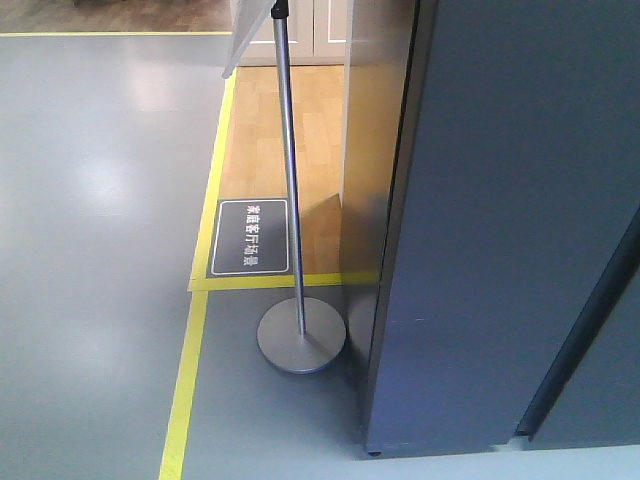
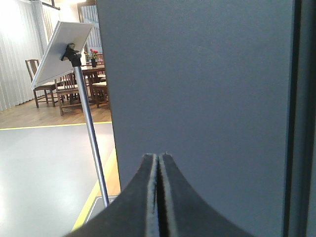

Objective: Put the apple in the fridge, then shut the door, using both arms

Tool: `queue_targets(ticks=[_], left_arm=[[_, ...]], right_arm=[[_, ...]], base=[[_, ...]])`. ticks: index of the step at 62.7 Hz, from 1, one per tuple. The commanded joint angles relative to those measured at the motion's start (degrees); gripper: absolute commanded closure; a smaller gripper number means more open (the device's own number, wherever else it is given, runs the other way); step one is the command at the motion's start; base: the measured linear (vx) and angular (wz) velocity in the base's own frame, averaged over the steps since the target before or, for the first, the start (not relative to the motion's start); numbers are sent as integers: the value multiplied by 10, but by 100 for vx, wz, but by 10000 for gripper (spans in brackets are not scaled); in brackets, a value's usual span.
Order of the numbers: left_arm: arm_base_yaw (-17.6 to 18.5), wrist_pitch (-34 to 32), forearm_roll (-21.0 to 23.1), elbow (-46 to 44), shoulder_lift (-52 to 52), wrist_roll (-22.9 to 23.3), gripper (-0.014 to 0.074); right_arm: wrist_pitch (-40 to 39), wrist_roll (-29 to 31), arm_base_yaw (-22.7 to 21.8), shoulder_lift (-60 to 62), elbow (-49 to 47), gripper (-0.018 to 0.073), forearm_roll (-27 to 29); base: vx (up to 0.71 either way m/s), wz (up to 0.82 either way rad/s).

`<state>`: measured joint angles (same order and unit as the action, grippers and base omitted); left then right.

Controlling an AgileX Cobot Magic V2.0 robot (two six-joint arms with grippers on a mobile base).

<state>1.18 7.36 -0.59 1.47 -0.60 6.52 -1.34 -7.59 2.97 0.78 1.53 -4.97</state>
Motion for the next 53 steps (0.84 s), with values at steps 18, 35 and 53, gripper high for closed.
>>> queue_targets(ticks=[18,35,53], left_arm=[[-1,-43,6,12,-9,4,604],[-1,-43,6,12,-9,4,604],[-1,-43,6,12,-9,4,604]], right_arm=[[-46,-1,-1,9,9,563,-4],[-47,-1,-1,9,9,563,-4],[-47,-1,-1,9,9,563,-4]], base=[[0,0],[0,0],[0,0]])
